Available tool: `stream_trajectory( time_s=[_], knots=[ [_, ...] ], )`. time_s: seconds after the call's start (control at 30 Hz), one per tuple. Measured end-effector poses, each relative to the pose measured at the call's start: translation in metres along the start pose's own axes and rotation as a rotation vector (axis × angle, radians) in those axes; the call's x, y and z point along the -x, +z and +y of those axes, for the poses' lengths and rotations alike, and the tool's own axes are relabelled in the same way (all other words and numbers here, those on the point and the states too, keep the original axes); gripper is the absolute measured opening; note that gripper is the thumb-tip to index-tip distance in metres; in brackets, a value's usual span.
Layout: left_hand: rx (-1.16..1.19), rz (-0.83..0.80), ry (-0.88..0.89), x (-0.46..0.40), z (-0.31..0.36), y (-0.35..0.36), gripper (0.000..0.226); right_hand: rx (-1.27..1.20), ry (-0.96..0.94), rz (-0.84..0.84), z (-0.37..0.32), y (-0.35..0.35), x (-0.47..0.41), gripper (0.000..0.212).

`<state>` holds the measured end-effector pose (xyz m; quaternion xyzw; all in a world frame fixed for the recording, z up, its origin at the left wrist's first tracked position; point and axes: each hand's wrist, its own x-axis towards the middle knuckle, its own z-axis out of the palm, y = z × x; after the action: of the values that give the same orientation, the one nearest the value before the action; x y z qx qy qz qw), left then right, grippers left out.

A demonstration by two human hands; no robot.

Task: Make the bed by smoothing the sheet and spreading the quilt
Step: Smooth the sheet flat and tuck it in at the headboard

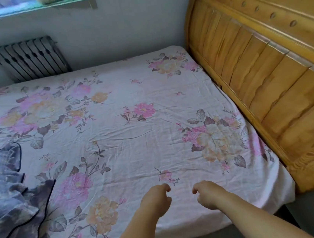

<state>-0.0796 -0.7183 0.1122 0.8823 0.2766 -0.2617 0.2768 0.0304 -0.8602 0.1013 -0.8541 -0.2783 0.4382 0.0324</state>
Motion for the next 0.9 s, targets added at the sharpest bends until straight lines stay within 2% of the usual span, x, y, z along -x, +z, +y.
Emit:
stream_trajectory(
  time_s=[0.37, 0.53, 0.77, 0.9],
  knots=[
    [0.103, -0.05, 0.049, -0.047, -0.053, -0.029, 0.027, -0.123, 0.157, -0.062, -0.033, 0.012, -0.014, 0.047],
    [0.032, -0.074, 0.126, -0.049, -0.06, -0.031, 0.013, -0.174, 0.236, -0.025, -0.032, 0.012, -0.006, 0.043],
    [-0.035, -0.067, 0.123, -0.045, -0.074, -0.046, 0.025, -0.248, 0.261, 0.024, -0.027, 0.015, -0.005, 0.041],
    [-0.047, -0.103, 0.131, -0.041, -0.072, -0.043, 0.041, -0.294, 0.271, 0.02, -0.025, 0.037, 0.002, 0.039]
  ],
)
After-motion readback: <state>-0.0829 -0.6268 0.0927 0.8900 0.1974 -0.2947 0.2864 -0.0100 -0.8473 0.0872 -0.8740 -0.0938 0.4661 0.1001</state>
